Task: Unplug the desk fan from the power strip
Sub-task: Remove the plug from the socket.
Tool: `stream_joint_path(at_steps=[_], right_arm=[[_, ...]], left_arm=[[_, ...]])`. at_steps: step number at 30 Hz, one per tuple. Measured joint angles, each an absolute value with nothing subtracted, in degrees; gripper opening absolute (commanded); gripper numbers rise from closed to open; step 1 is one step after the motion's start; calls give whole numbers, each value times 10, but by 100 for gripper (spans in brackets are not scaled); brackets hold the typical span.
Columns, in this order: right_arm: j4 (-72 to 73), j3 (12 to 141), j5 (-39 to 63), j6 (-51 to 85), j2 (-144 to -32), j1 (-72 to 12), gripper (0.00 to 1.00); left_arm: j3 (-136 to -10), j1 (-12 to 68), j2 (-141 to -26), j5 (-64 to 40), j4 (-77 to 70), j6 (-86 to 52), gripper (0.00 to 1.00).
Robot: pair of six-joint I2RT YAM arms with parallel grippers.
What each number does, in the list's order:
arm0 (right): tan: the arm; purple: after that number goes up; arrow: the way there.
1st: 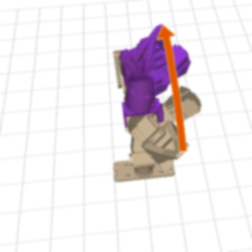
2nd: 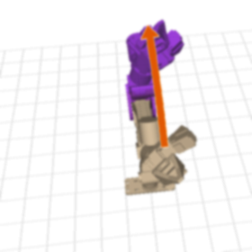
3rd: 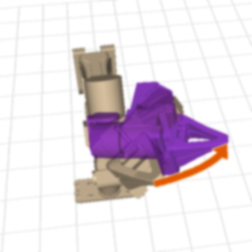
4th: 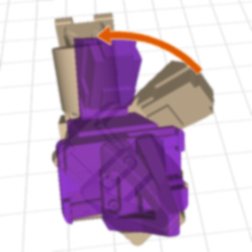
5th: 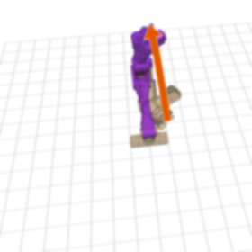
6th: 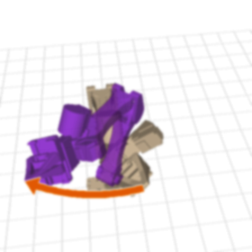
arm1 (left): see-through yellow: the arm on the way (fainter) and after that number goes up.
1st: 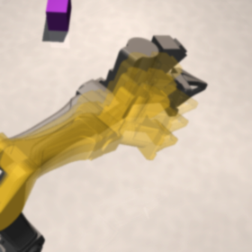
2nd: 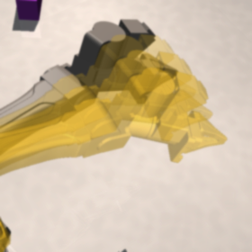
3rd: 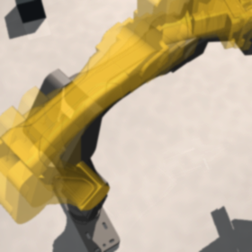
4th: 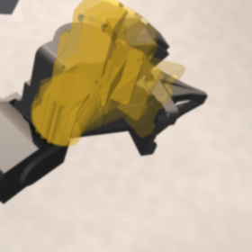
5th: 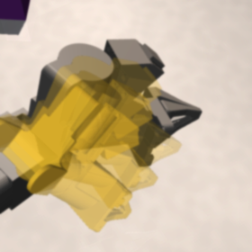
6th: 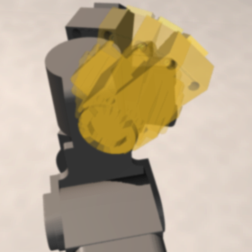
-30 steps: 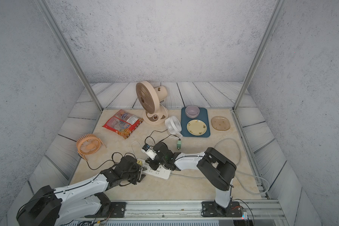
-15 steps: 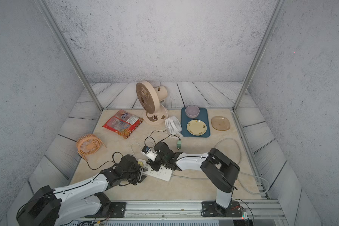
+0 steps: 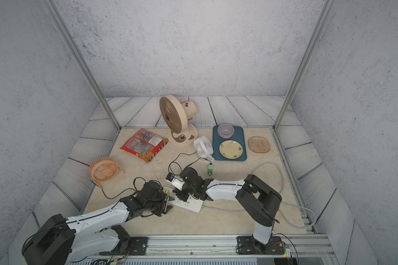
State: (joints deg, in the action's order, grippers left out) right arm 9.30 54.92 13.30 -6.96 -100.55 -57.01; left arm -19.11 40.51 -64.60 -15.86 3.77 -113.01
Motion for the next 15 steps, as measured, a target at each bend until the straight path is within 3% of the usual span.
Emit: stream_joint_path(at_steps=[15], right_arm=[[86,547,118,-53,-999,-575,0]], left_arm=[[-197,405,-657,-170,34,-1150,41]])
